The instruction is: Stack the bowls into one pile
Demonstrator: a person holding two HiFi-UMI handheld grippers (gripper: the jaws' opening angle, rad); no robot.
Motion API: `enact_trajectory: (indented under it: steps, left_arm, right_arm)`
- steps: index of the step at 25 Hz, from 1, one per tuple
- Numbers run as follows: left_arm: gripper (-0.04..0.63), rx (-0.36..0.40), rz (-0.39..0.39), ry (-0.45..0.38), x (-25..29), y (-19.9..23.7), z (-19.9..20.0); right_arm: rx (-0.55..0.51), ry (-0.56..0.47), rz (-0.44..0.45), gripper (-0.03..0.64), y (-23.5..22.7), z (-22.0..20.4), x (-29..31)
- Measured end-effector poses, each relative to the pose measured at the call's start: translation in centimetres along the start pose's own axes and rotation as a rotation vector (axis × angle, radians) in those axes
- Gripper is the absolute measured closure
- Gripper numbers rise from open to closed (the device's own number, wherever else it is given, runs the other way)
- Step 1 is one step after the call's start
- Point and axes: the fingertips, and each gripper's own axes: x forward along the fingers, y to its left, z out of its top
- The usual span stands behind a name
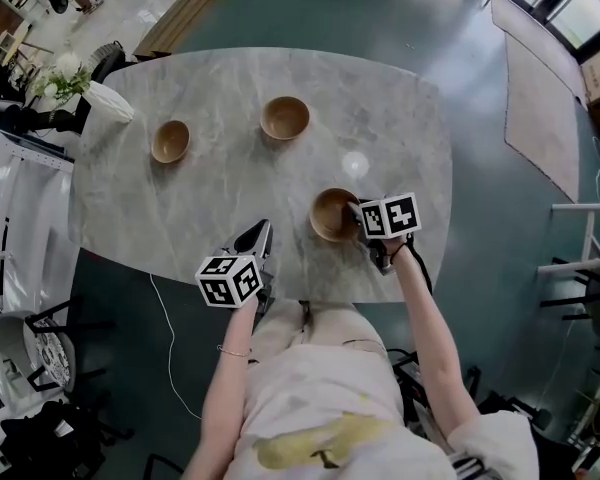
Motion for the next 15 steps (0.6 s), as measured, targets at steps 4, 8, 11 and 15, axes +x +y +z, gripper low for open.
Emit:
enact_trajectory:
  steps: [4, 8, 11, 15]
  left_arm:
    - [0.595, -0.005, 0.014, -0.017, -0.1, 0.2, 0.6]
    - [0.595, -0.008, 0.027, -0.045, -0.2, 0.4, 1.4]
    - [0.595, -0.008, 0.032, -0.063, -0.3, 0.4, 2.1]
    - [0.595, -0.001, 0.032, -0.086, -0.2, 1.1, 3.5]
  right_arm:
    - [-0.017, -0.017, 0.02, 0.592, 0.6, 1.0, -0.3]
    - [-0.006, -0.059, 0.053, 0.592, 1.5, 2.7, -0.6]
    - [0.006, -0.087, 0.068, 0.592, 2.0, 3.8, -0.8]
    - [0.035, -0.131, 0.075, 0.592, 2.6, 5.5, -0.6]
